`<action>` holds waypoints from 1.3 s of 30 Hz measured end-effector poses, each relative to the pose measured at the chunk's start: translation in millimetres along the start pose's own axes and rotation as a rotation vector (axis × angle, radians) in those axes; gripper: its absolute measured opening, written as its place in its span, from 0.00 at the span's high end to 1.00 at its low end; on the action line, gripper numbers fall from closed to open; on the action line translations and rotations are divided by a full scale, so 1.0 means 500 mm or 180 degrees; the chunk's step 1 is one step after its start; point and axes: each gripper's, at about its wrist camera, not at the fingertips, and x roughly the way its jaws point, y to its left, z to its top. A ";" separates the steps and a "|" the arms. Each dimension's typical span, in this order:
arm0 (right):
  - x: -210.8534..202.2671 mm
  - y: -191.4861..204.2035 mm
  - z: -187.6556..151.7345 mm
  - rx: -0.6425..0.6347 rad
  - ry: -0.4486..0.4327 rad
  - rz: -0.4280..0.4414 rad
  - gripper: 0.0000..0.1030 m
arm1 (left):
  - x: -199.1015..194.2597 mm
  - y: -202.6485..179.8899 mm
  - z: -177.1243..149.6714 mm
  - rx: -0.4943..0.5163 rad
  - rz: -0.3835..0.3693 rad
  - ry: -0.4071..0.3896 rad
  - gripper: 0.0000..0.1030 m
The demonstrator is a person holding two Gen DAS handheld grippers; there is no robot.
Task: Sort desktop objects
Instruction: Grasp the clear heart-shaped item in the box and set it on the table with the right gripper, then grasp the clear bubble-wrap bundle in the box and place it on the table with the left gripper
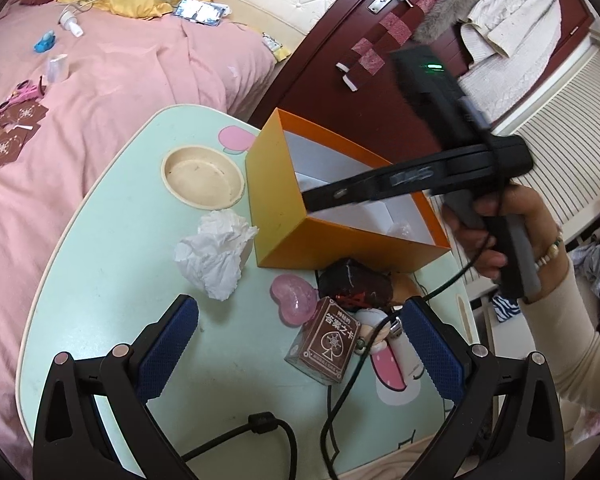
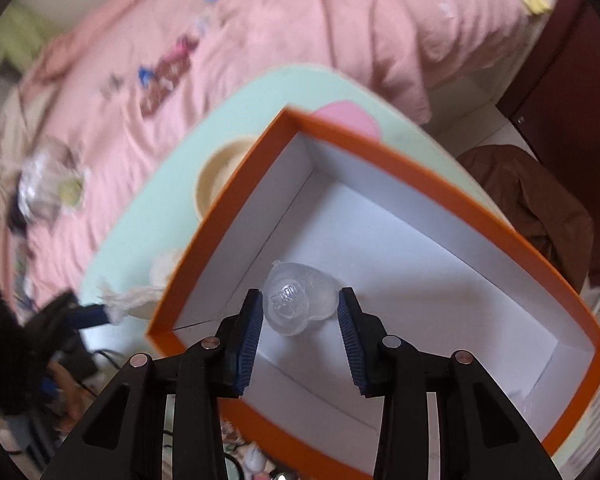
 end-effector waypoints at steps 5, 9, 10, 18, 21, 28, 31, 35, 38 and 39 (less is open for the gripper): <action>-0.117 -0.035 -0.070 0.0329 -0.0598 0.0154 0.64 | -0.007 -0.007 0.017 0.0078 -0.0031 0.0021 0.01; -0.181 -0.062 -0.189 0.0638 -0.0969 0.0222 0.64 | -0.020 -0.028 0.050 0.0263 0.0078 -0.0047 0.01; -0.169 -0.061 -0.208 0.0696 -0.0961 0.0230 0.64 | -0.022 -0.034 0.059 0.0306 0.0075 -0.0065 0.01; -0.073 -0.054 -0.366 0.1163 -0.0897 0.0292 0.64 | 0.013 -0.138 0.156 0.0736 -0.0087 0.0065 0.01; -0.046 -0.051 -0.408 0.1291 -0.0929 0.0286 0.64 | 0.067 -0.201 0.186 0.0960 -0.0044 0.0262 0.09; -0.071 -0.064 -0.449 0.1538 -0.1627 0.0144 0.62 | 0.261 -0.316 0.230 0.1429 -0.0052 0.1210 0.27; -0.082 -0.074 -0.473 0.1652 -0.1838 0.0293 0.62 | 0.337 -0.335 0.234 0.1535 0.0010 0.1486 0.51; -0.087 -0.084 -0.493 0.1714 -0.1937 0.0400 0.62 | 0.411 -0.352 0.220 0.1566 -0.0138 0.1783 0.52; -0.084 -0.083 -0.494 0.1736 -0.1949 0.0425 0.62 | 0.445 -0.355 0.199 0.1589 -0.0202 0.1929 0.52; -0.082 -0.082 -0.494 0.1745 -0.1954 0.0444 0.62 | 0.455 -0.356 0.192 0.1608 -0.0194 0.1962 0.52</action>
